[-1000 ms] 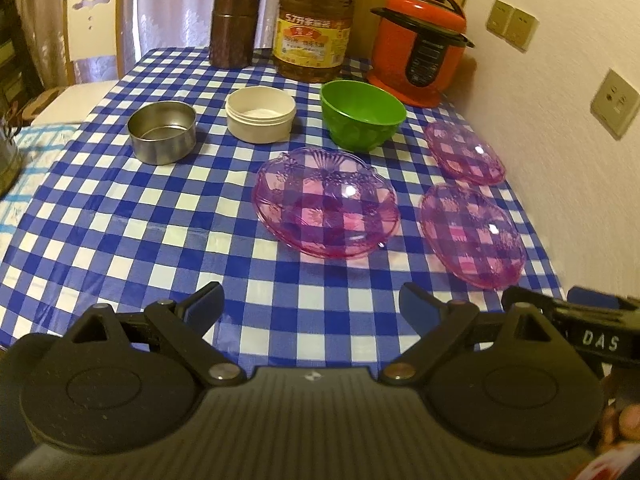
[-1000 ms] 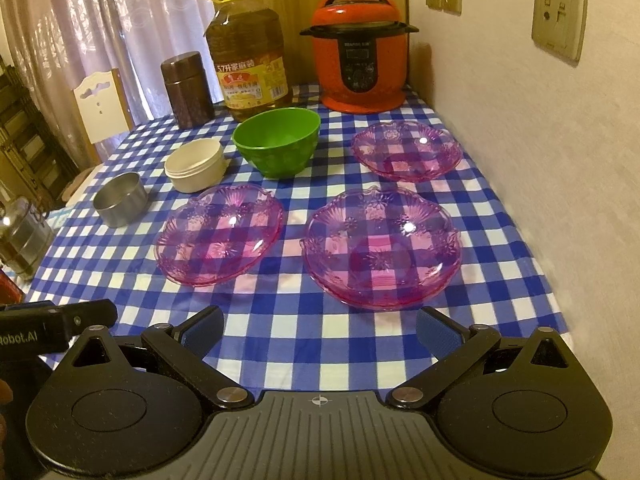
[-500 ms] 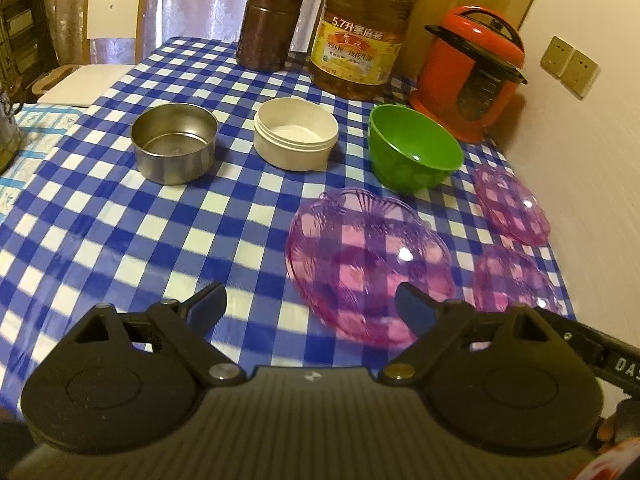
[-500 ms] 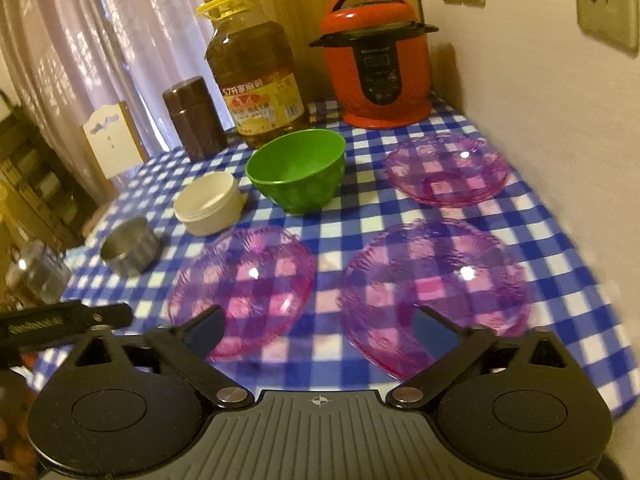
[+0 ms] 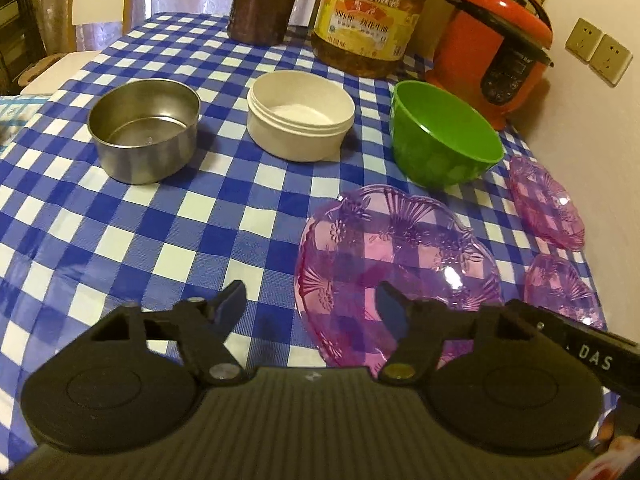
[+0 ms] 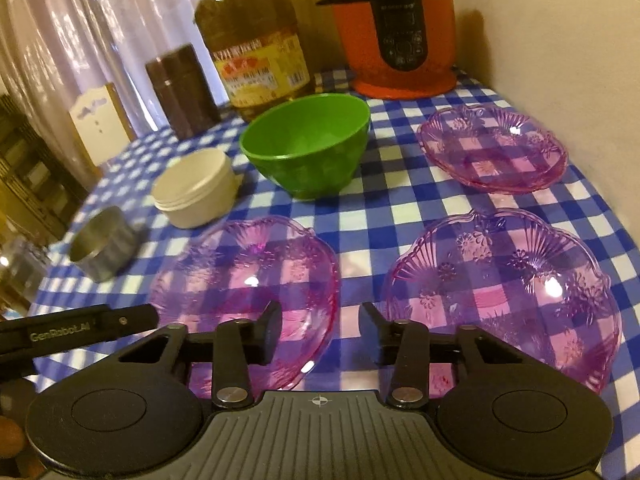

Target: Organize plates and bowls

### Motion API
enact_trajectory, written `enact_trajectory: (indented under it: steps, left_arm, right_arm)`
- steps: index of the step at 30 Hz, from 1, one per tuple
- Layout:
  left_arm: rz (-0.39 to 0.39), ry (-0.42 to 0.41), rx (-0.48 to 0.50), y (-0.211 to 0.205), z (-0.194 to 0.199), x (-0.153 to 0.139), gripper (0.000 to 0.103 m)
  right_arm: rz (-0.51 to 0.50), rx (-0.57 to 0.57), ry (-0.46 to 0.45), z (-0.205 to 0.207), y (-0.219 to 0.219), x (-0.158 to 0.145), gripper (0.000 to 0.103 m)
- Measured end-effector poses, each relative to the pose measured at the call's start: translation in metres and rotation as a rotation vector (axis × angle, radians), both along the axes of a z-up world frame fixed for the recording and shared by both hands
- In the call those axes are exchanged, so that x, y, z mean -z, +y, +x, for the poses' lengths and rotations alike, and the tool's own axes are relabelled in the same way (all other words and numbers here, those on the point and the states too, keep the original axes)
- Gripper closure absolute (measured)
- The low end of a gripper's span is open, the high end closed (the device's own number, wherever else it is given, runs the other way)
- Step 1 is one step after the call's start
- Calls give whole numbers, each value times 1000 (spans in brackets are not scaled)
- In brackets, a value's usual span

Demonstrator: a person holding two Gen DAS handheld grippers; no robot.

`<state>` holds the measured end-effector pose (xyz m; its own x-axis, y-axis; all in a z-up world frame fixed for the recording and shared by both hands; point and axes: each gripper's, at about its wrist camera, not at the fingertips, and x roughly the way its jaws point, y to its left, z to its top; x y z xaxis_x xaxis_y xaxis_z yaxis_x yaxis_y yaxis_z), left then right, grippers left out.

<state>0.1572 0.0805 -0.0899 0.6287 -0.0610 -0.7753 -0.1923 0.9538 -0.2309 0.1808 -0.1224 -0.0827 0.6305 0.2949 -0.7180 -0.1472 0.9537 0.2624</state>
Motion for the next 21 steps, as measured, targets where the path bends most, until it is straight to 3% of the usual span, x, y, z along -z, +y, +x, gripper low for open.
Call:
enact_trajectory:
  steps: [5,7,13,15,21]
  left_arm:
    - [-1,-7,-19,0,5,8,49]
    - [10,-6,-23,0,8,12,61]
    - [1,-7,-36,6,9,18,72]
    - [-4,-9,-28,6,9,19,77]
    - [-22,-4,-14,6,10,21,92]
  right_arm:
    - [-27,2,23,14,3,13,65]
    - [-27,-4,27,17,4,16,65]
    - [-55,-12,34,21,10,23,69]
    - [-55,-15,37,22,11,25,80]
    - [-59,-6,48,24,12,28,92]
